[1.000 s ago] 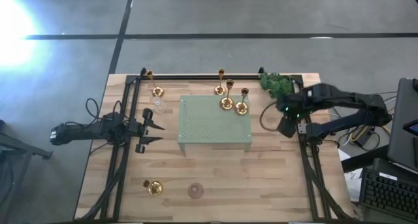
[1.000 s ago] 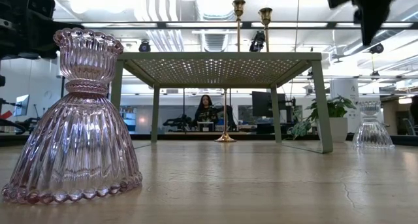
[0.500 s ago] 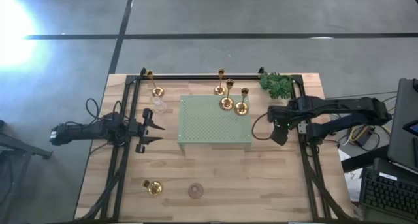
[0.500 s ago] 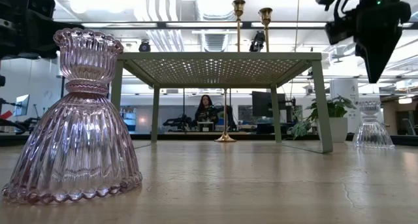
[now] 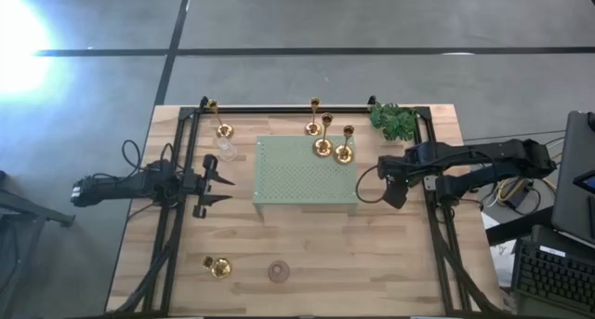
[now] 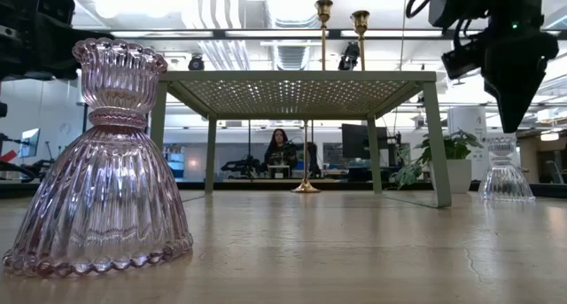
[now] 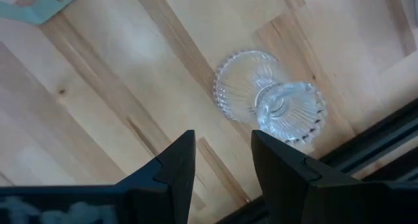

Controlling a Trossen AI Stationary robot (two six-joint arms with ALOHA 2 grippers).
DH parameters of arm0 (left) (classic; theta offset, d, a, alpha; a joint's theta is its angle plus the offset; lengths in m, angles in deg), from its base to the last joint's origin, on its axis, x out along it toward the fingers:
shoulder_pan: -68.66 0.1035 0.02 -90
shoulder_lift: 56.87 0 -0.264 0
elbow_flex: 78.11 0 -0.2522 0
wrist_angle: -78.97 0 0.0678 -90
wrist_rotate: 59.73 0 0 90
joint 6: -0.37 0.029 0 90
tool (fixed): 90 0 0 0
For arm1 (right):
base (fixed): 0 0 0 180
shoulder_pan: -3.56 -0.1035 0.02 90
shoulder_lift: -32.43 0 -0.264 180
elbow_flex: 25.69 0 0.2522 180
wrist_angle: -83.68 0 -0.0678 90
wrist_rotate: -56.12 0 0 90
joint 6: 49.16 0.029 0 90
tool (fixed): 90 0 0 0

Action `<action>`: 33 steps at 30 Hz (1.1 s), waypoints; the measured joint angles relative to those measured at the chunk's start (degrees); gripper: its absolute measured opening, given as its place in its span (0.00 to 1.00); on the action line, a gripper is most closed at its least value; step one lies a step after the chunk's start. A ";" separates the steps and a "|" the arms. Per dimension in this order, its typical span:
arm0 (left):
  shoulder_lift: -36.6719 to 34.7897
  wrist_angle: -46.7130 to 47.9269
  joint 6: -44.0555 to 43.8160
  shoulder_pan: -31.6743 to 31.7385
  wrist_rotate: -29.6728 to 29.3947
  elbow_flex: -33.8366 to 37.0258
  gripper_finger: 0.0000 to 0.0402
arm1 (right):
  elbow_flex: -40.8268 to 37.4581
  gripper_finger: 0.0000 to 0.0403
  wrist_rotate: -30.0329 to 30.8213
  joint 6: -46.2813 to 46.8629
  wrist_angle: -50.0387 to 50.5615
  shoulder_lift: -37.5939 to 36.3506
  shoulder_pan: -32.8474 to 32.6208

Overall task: Pick & Place candle stick holders
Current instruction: Put the right white crystal glass candle holder on the shelf

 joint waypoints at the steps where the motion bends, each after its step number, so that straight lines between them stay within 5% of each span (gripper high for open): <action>1: 0.00 -0.01 0.02 0.00 -0.01 -0.01 0.44 | -0.31 0.34 0.27 0.42 -0.20 0.00 0.00; 10: -0.01 -0.01 0.02 0.00 0.01 -0.01 0.44 | 1.04 0.33 7.15 13.40 0.74 -4.68 -3.36; 18: -0.01 0.01 0.02 0.00 -0.01 -0.01 0.44 | -1.96 0.31 9.45 41.29 1.26 -9.08 -20.62; 25: -0.01 -0.01 0.01 0.00 -0.01 -0.01 0.44 | -5.28 0.24 21.91 63.37 1.15 -3.05 -35.72; 33: 0.01 -0.01 0.02 0.00 0.01 0.01 0.44 | -5.94 0.21 25.11 72.36 0.68 9.01 -39.17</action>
